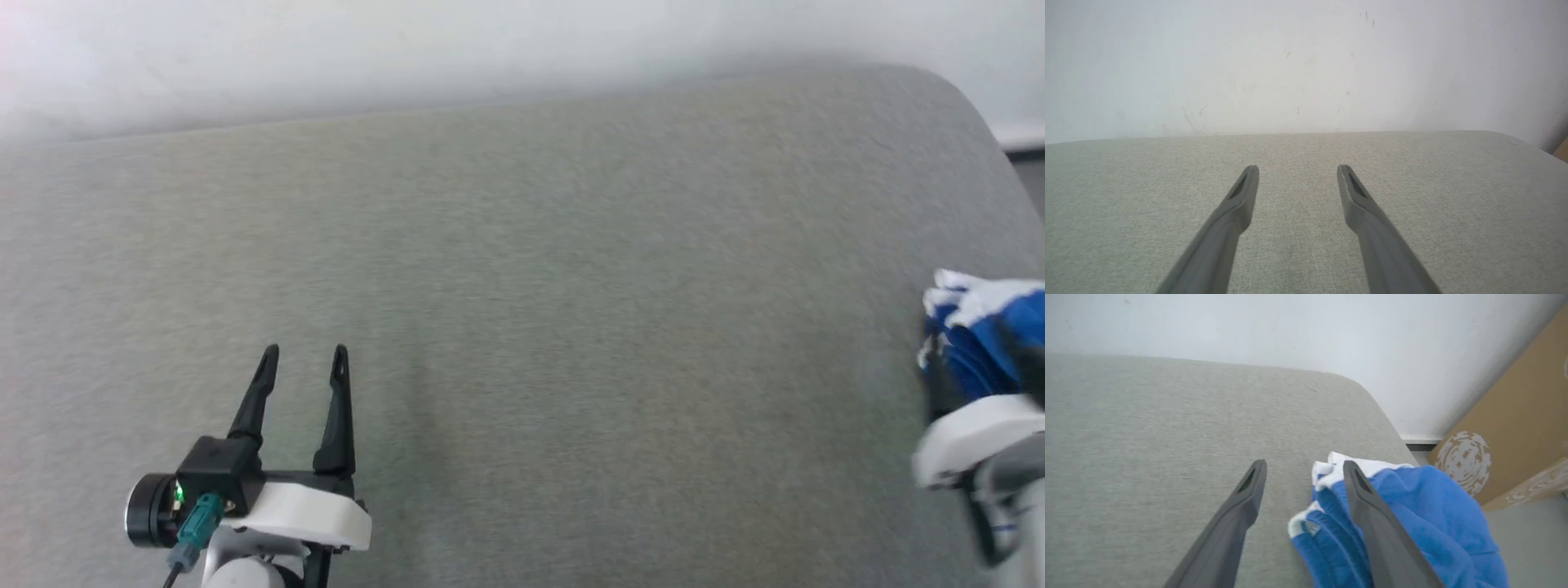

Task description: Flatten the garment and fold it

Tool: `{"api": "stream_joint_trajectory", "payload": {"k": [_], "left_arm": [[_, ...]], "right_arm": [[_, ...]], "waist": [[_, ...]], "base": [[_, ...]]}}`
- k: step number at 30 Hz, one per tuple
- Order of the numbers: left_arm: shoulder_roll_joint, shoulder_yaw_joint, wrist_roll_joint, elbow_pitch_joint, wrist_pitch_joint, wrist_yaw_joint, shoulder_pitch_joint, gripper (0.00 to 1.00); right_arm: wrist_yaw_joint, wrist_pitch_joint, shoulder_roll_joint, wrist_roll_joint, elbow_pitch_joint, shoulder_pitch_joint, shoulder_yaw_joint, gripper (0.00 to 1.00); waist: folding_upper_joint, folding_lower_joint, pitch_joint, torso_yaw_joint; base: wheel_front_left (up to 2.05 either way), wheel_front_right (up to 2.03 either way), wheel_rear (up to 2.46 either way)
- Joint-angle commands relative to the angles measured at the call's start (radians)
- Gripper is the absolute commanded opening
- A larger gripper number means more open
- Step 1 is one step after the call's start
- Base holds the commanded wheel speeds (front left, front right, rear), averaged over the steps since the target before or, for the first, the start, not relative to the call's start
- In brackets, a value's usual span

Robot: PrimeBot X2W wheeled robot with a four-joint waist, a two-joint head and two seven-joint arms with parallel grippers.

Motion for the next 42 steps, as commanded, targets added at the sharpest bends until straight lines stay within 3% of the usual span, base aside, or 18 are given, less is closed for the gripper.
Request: {"api": "stream_joint_trajectory", "payload": {"k": [1,7,18,25,35,36,42], "left_arm": [[0.004,0.010,-0.007,0.007,-0.005,0.003,0.014,1.00],[0.042,0.041,-0.016,0.026,-0.004,-0.001,0.034,1.00],[0.095,0.039,-0.026,0.043,0.050,-0.026,0.060,1.00],[0.083,0.021,-0.026,0.036,0.050,-0.014,0.096,1.00],[0.077,0.005,-0.031,0.034,0.048,-0.009,0.108,1.00],[0.079,0.006,-0.025,0.036,0.051,-0.010,0.100,0.00],[0.073,0.010,-0.018,0.034,0.057,-0.012,0.097,0.00]], "right_arm": [[-0.001,0.005,0.030,0.014,-0.040,0.023,0.025,1.00],[-0.001,0.025,0.126,0.063,-0.218,0.095,0.135,1.00],[-0.001,0.046,0.162,0.061,-0.459,0.270,0.172,1.00],[-0.001,0.079,0.170,0.072,-0.539,0.372,0.155,1.00],[-0.001,0.090,0.171,0.097,-0.557,0.397,0.162,1.00],[0.000,0.089,0.166,0.094,-0.555,0.386,0.160,0.00],[0.000,0.092,0.166,0.091,-0.552,0.382,0.162,0.00]], "waist": [[-0.0001,0.0002,-0.076,0.083],[-0.0001,0.0002,-0.095,0.117],[-0.0001,0.0002,-0.132,0.143],[-0.0001,0.0002,-0.151,0.145],[-0.0001,0.0002,-0.158,0.140],[-0.0001,0.0002,-0.158,0.140],[-0.0001,0.0003,-0.160,0.140]], "base": [[0.00,0.00,0.00],[0.00,0.00,0.00],[0.00,0.00,0.00],[0.00,0.00,0.00],[0.00,0.00,0.00],[0.00,0.00,0.00],[0.00,0.00,0.00]]}}
